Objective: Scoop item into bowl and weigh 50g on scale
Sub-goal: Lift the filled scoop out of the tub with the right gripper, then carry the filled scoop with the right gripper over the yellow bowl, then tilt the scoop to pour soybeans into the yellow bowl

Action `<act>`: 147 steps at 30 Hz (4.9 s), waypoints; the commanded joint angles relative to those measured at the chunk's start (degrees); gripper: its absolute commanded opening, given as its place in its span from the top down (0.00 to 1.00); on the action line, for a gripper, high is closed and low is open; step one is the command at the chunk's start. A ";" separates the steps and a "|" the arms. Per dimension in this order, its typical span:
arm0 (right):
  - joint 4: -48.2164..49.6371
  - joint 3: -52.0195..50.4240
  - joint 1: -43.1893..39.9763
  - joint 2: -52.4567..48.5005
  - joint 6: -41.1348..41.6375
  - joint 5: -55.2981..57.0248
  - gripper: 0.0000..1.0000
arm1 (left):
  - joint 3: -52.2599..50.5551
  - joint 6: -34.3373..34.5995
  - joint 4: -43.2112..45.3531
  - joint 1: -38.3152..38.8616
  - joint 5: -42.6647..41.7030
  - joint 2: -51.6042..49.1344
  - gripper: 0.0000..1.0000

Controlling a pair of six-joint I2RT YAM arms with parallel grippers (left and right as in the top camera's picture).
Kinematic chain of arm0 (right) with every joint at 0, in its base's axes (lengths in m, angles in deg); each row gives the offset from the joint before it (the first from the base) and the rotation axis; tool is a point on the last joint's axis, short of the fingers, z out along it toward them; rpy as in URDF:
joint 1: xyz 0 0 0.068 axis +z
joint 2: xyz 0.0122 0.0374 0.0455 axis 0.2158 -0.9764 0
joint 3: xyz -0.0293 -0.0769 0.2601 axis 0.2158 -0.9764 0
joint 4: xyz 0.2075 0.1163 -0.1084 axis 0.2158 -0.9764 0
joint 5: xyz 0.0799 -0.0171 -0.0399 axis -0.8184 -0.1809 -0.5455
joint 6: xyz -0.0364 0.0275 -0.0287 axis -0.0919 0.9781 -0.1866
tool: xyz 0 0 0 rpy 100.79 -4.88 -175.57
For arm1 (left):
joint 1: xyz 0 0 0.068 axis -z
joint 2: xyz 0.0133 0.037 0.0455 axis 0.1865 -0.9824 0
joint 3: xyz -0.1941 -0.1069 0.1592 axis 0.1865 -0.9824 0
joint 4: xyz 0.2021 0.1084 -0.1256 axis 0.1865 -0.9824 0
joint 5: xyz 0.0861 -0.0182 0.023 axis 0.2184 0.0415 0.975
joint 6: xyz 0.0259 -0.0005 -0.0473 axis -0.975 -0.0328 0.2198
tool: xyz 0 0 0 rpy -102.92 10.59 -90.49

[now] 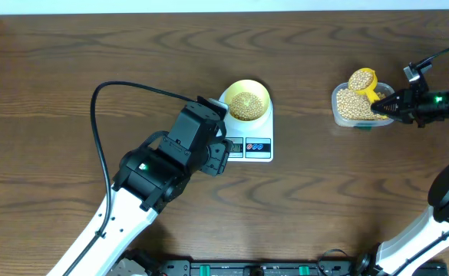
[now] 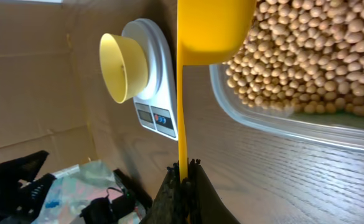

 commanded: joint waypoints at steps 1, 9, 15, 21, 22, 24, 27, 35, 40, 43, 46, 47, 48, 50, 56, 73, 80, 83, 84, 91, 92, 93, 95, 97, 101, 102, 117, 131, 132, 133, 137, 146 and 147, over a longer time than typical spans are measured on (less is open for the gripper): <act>-0.28 -0.31 -0.35 -0.50 -1.33 -3.50 0.99 | 1.51 0.31 -0.13 -0.24 0.50 0.46 0.31; -0.98 -0.31 -0.35 -0.50 -1.77 -6.80 0.99 | 1.51 0.31 -0.13 -0.24 0.50 0.46 0.31; -2.47 -0.31 -0.26 -0.50 -4.39 -15.56 0.99 | 1.51 0.31 -0.13 -0.24 0.52 0.46 0.31; -2.69 -0.31 1.07 -0.50 -4.39 -21.27 0.99 | 1.51 0.31 -0.13 -0.24 0.52 0.46 0.31; -2.69 -0.28 1.68 -0.50 -4.39 -22.23 0.99 | 1.51 0.31 -0.13 -0.24 0.50 0.46 0.31; -2.67 -0.31 3.06 -0.50 -4.39 -23.69 0.99 | 1.51 0.31 -0.13 -0.24 0.52 0.46 0.31; -2.56 -0.31 6.25 -0.50 -4.39 -25.49 0.99 | 1.51 0.31 -0.13 -0.24 0.52 0.46 0.31; -0.44 -0.28 15.85 -0.50 -4.26 -28.61 0.99 | 1.51 0.31 -0.13 -0.24 0.52 0.46 0.31; -0.11 -0.28 21.09 -0.50 -4.26 -28.59 0.99 | 1.51 0.31 -0.13 -0.24 0.50 0.46 0.31; 0.90 -0.28 23.61 -0.50 -4.13 -28.55 0.99 | 1.51 0.31 -0.13 -0.24 0.50 0.46 0.31; 2.82 -0.28 25.49 -0.50 -2.38 -28.50 0.99 | 1.49 0.31 -0.13 -0.24 0.52 0.46 0.31; 3.50 -0.28 25.94 -0.50 -1.77 -28.50 0.99 | 1.51 0.31 -0.13 -0.24 0.52 0.46 0.31; 4.13 -0.28 26.36 -0.50 -1.01 -28.50 0.99 | 1.51 0.31 -0.13 -0.24 0.50 0.46 0.31; 5.35 -0.28 27.21 -0.50 0.09 -28.44 0.99 | 1.49 0.31 -0.13 -0.24 0.52 0.46 0.31; 7.67 -0.28 29.55 -0.50 3.54 -23.91 0.99 | 1.49 0.31 -0.13 -0.24 0.52 0.46 0.31; 8.76 -0.02 34.86 -0.48 4.81 -9.01 0.99 | 1.51 0.31 -0.13 -0.24 0.50 0.46 0.31; 8.74 1.46 37.09 -0.48 5.22 -4.31 0.99 | 1.51 0.31 -0.13 -0.24 0.52 0.46 0.31; 8.72 2.82 37.70 -0.48 6.32 -1.53 0.99 | 1.51 0.31 -0.13 -0.24 0.52 0.46 0.31; 8.68 3.28 37.86 -0.48 6.78 -0.26 0.99 | 1.51 0.31 -0.13 -0.24 0.52 0.46 0.31; 8.09 7.08 39.23 -0.48 7.89 7.52 0.99 | 1.51 0.31 -0.13 -0.24 0.52 0.46 0.31; 8.02 7.67 39.52 -0.48 7.96 8.70 0.99 | 1.51 0.33 -0.13 -0.24 0.52 0.46 0.31; 7.96 8.17 39.76 -0.48 7.96 9.49 0.99 | 1.49 0.31 -0.13 -0.24 0.52 0.46 0.31; 7.67 9.07 40.33 -0.48 7.98 11.08 0.99 | 1.51 0.31 -0.13 -0.24 0.52 0.46 0.31; 7.26 9.77 41.03 -0.48 8.00 13.33 0.99 | 1.51 0.31 -0.13 -0.24 0.52 0.46 0.31; 6.19 10.69 42.36 -0.48 7.98 18.14 0.99 | 1.51 0.31 -0.13 -0.24 0.52 0.46 0.31; 5.90 10.91 42.66 -0.48 7.98 19.23 0.99 | 1.51 0.31 -0.13 -0.24 0.52 0.46 0.31; 5.57 11.82 45.24 -0.48 8.00 25.24 0.99 | 1.51 0.31 -0.13 -0.24 0.52 0.46 0.31; 6.32 13.05 45.86 -0.48 7.93 28.57 0.99 | 1.51 0.31 -0.13 -0.24 0.50 0.46 0.31; 6.40 13.25 45.90 -0.48 7.93 28.57 0.99 | 1.51 0.31 -0.13 -0.24 0.50 0.46 0.31; 6.43 13.53 45.92 -0.48 7.91 28.57 0.99 | 1.51 0.31 -0.13 -0.24 0.52 0.46 0.31; 6.49 14.56 45.97 -0.48 7.58 28.59 0.99 | 1.51 0.31 -0.13 -0.24 0.52 0.46 0.31; 5.66 15.91 46.71 -0.46 5.92 31.67 0.99 | 1.51 0.31 -0.13 -0.24 0.52 0.46 0.31; 5.44 15.93 46.84 -0.46 5.79 31.78 0.99 | 1.51 0.31 -0.13 -0.24 0.52 0.46 0.31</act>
